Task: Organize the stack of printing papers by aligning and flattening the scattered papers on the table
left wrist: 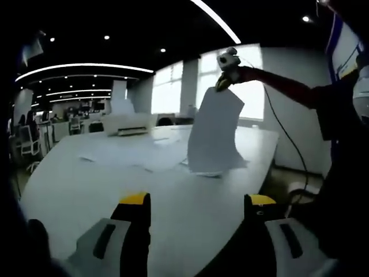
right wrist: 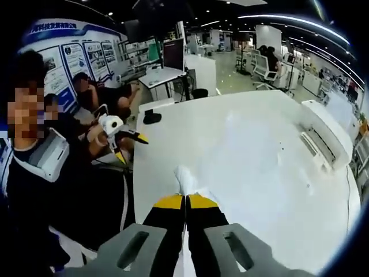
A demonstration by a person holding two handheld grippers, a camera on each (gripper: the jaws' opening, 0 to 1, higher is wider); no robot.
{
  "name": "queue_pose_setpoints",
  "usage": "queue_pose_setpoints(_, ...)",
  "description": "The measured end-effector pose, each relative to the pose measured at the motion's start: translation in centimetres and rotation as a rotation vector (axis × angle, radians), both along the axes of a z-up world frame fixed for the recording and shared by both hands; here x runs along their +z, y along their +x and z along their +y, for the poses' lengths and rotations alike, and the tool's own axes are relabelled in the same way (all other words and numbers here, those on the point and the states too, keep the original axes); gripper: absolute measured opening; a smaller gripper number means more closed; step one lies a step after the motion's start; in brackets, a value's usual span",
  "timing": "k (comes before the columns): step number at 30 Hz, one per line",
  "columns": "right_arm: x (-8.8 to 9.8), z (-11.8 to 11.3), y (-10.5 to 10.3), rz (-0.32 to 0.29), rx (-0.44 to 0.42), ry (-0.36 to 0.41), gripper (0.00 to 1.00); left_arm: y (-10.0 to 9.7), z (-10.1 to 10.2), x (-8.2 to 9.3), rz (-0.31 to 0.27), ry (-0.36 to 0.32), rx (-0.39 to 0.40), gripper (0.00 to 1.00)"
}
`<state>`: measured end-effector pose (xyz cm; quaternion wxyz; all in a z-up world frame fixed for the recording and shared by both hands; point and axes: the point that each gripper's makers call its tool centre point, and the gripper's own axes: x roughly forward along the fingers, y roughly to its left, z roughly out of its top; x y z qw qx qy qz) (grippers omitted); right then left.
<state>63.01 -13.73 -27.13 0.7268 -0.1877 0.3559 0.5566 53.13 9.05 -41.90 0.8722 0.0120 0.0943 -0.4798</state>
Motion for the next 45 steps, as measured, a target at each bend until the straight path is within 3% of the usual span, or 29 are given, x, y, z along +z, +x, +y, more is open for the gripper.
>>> queue_pose_setpoints(8, 0.2, 2.1, 0.2, -0.013, 0.049, -0.014, 0.00, 0.6, -0.9, -0.6, -0.003, -0.010, -0.020, 0.68)
queue_pose_setpoints(16, 0.3, 4.8, 0.2, -0.022, 0.101, -0.011, 0.00, 2.9, -2.0, -0.7, -0.004, -0.054, -0.033, 0.67)
queue_pose_setpoints(45, 0.5, 7.0, 0.0, -0.043, 0.158, -0.021, 0.00, 5.9, -3.7, 2.5, -0.051, -0.122, -0.028, 0.67)
